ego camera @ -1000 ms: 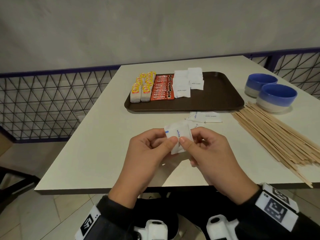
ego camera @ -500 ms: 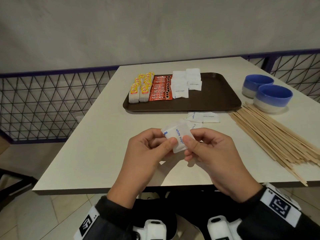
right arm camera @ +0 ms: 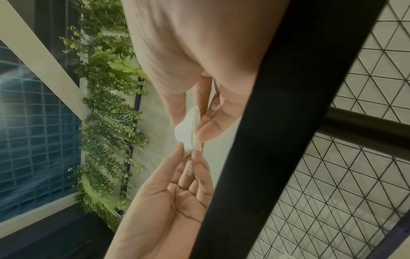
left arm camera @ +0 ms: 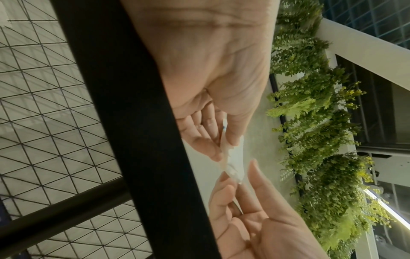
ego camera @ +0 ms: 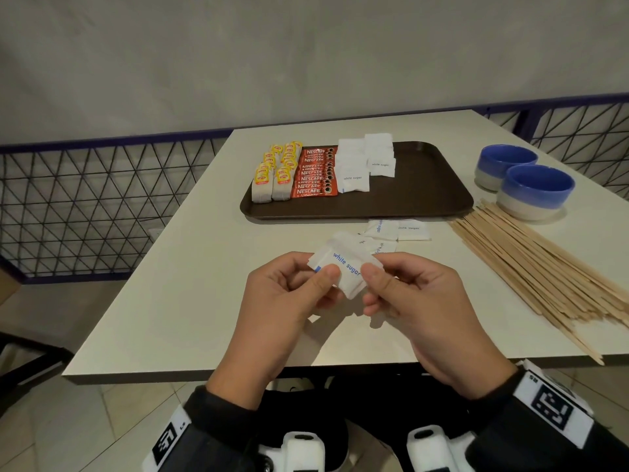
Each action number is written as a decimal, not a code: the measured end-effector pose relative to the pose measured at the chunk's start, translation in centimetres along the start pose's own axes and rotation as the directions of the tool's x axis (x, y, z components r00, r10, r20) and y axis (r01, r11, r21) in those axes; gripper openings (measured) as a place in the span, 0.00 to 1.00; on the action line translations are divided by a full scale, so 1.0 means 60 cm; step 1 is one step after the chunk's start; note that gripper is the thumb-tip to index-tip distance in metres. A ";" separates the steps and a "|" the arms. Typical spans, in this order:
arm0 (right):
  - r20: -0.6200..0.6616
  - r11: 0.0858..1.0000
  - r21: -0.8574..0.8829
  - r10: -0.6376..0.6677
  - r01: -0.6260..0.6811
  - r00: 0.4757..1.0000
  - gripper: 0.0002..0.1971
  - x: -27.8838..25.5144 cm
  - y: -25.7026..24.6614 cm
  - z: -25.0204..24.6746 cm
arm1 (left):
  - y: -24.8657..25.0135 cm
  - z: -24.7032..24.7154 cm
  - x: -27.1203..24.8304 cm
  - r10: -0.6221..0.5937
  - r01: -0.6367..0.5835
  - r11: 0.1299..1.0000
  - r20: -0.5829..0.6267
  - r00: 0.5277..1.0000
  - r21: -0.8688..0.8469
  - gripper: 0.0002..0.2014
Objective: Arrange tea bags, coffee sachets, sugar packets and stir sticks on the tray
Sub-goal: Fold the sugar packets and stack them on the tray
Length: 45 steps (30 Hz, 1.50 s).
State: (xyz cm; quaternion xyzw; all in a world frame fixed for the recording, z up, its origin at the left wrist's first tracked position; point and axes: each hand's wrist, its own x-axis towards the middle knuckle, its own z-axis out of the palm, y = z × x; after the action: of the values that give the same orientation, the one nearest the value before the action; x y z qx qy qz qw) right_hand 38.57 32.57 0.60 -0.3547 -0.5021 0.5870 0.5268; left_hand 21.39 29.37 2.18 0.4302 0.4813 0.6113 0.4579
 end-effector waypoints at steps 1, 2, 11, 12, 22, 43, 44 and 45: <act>0.022 1.000 -0.014 0.009 -0.008 1.000 0.12 -0.001 0.000 0.001 | 0.001 0.000 0.000 -0.007 0.007 1.000 -0.008 1.000 -0.028 0.07; 0.044 0.999 -0.032 0.013 -0.012 0.999 0.11 -0.001 0.002 0.002 | 0.002 0.001 0.000 -0.027 0.026 0.997 -0.012 1.000 -0.068 0.07; 0.019 0.999 -0.045 0.016 -0.015 1.000 0.04 -0.002 0.003 -0.001 | 0.005 -0.001 -0.002 -0.063 0.063 0.995 -0.003 0.998 -0.071 0.11; 0.014 0.999 -0.048 0.015 -0.014 1.000 0.04 -0.002 0.004 -0.001 | 0.005 -0.001 -0.002 -0.062 0.061 0.997 -0.001 0.998 -0.052 0.10; 0.047 0.993 -0.112 -0.028 0.033 0.999 0.05 -0.005 0.005 0.002 | 0.008 0.003 -0.007 -0.071 0.073 0.993 0.024 0.997 -0.091 0.09; 0.184 0.821 -0.542 0.323 -0.178 0.928 0.10 0.146 -0.167 -0.055 | 0.011 0.000 -0.002 -0.019 0.019 1.000 0.014 1.000 0.001 0.10; 0.128 0.813 -0.544 0.321 -0.204 0.938 0.08 0.175 -0.177 -0.061 | 0.010 0.000 -0.001 -0.013 0.013 1.000 0.018 1.000 0.014 0.10; 0.078 0.808 -0.546 0.313 -0.222 0.946 0.06 0.206 -0.185 -0.068 | 0.010 -0.001 -0.002 -0.010 0.009 1.000 0.026 1.000 0.027 0.10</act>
State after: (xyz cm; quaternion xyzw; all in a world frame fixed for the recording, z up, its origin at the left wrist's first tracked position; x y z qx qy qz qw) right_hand 42.91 44.85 11.67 -0.5040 -0.6308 0.5211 0.2766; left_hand 21.26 29.18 2.77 0.4421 0.4854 0.5969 0.4611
